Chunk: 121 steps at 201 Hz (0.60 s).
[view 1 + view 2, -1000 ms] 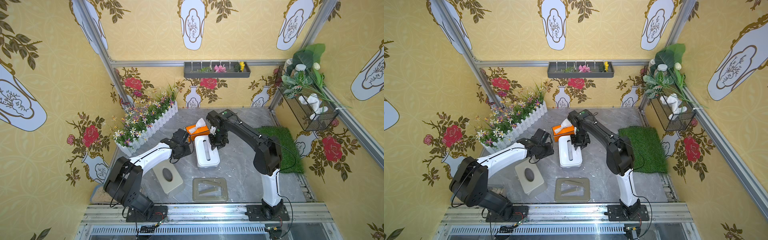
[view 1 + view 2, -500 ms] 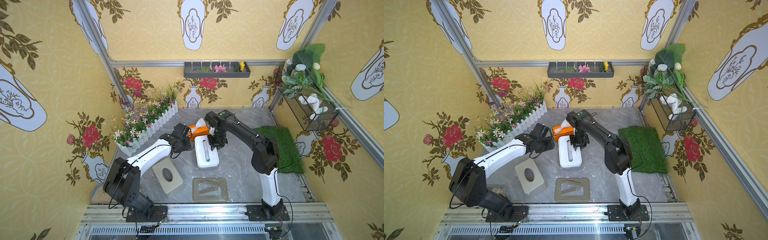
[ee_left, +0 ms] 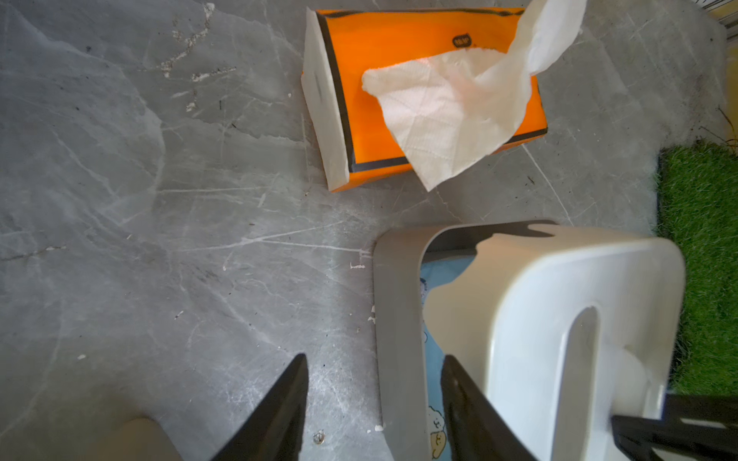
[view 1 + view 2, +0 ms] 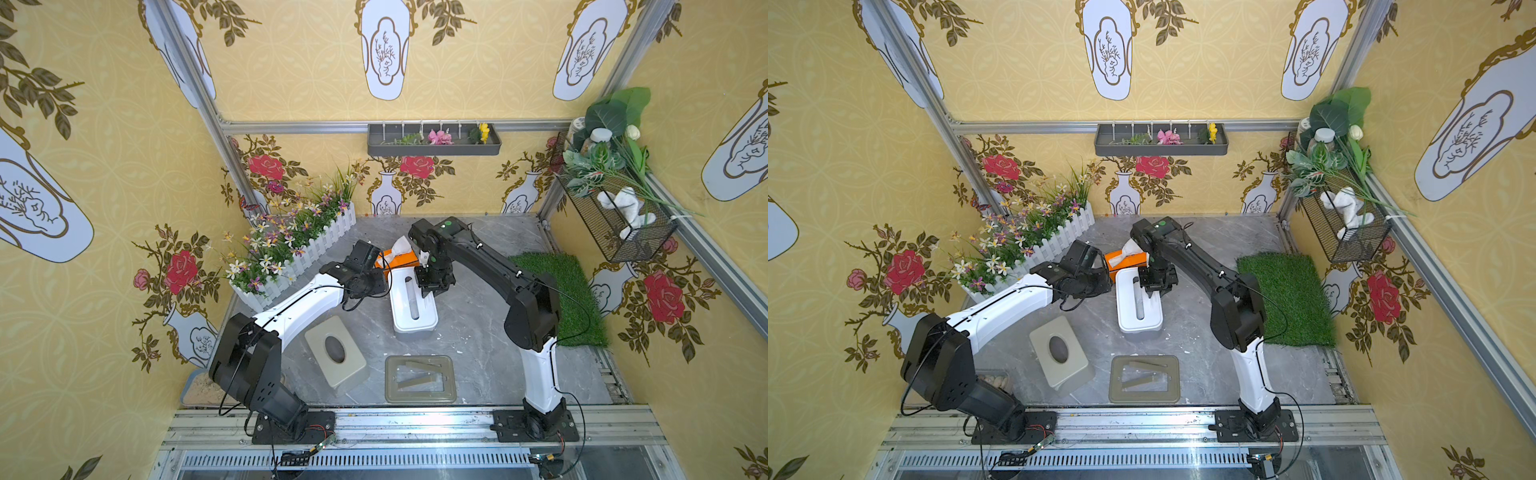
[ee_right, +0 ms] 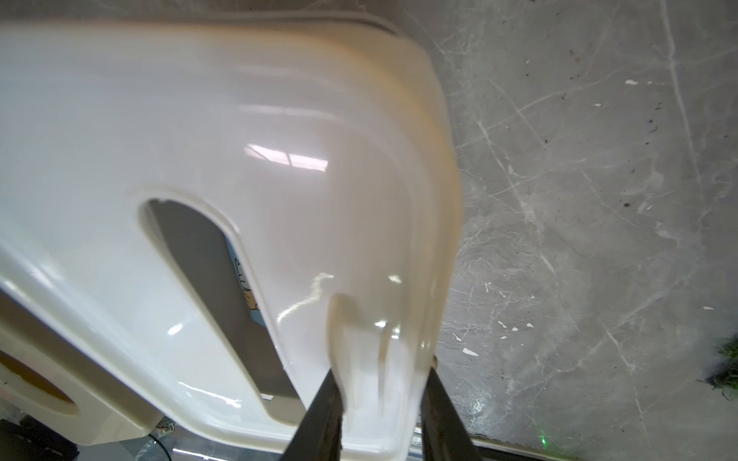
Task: Put the tissue paper into the tissue box
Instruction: Close the box lid on the tissue box.
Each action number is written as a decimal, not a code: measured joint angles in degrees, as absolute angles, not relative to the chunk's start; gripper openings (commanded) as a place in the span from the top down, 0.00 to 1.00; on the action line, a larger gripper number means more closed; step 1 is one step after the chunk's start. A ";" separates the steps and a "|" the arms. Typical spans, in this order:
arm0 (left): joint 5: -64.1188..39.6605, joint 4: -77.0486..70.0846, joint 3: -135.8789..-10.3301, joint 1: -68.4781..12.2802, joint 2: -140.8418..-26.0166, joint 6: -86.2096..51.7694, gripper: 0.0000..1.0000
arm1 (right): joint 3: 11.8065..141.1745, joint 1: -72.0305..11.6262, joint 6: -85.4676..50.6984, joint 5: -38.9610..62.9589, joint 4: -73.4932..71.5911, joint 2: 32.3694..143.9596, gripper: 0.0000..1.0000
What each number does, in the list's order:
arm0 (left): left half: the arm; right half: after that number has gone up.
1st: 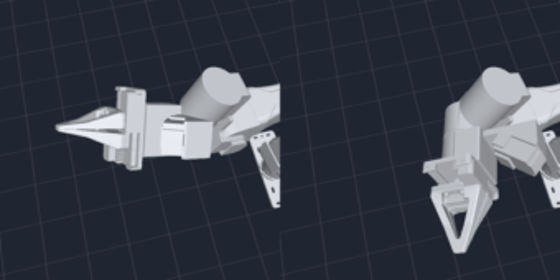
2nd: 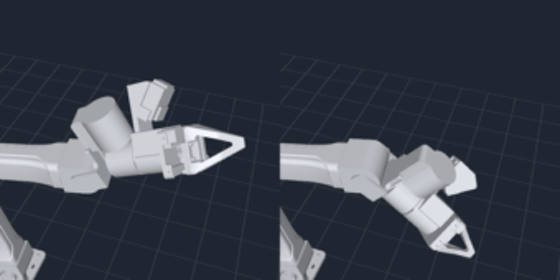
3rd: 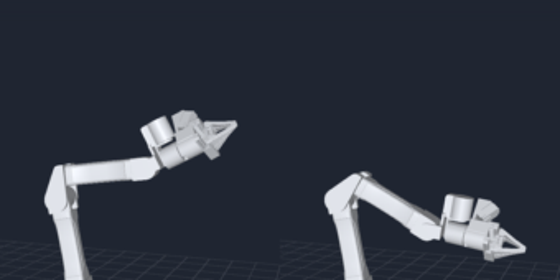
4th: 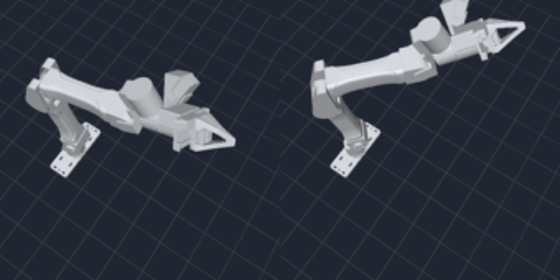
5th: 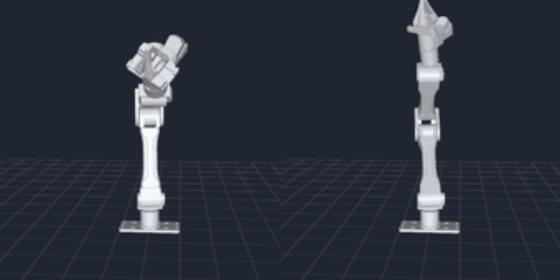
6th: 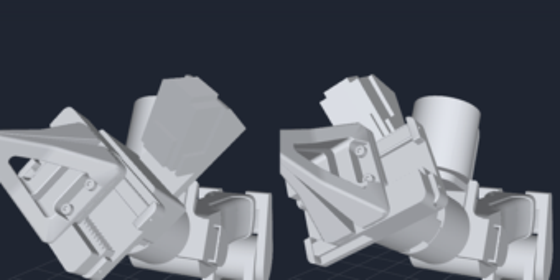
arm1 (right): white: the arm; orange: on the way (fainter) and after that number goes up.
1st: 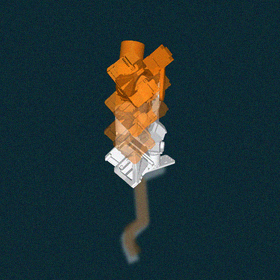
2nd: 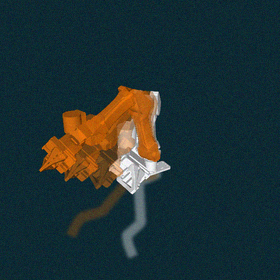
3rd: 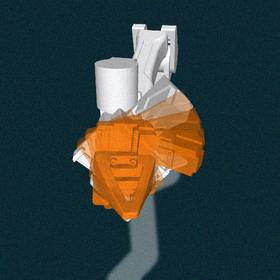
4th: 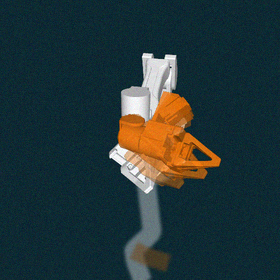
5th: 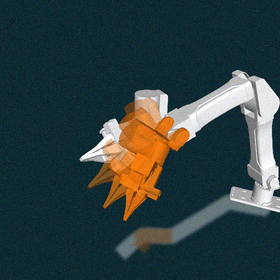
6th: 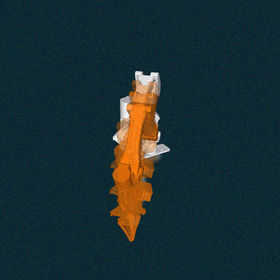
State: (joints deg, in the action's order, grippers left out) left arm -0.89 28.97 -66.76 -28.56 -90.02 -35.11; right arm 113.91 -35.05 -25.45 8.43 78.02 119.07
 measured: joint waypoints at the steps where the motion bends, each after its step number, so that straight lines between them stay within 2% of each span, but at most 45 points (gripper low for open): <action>1: -0.89 28.97 -66.76 -28.56 -90.04 -35.09 0.44 | 113.93 -35.07 -25.45 8.36 78.02 119.04 0.87; 121: -1.50 28.73 -66.74 -28.56 -91.88 -34.76 0.44 | 117.08 -33.58 -24.12 8.95 79.29 121.84 0.87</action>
State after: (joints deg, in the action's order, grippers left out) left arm -1.50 28.73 -66.74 -28.56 -91.88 -34.76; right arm 117.08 -33.58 -24.12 8.95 79.29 121.84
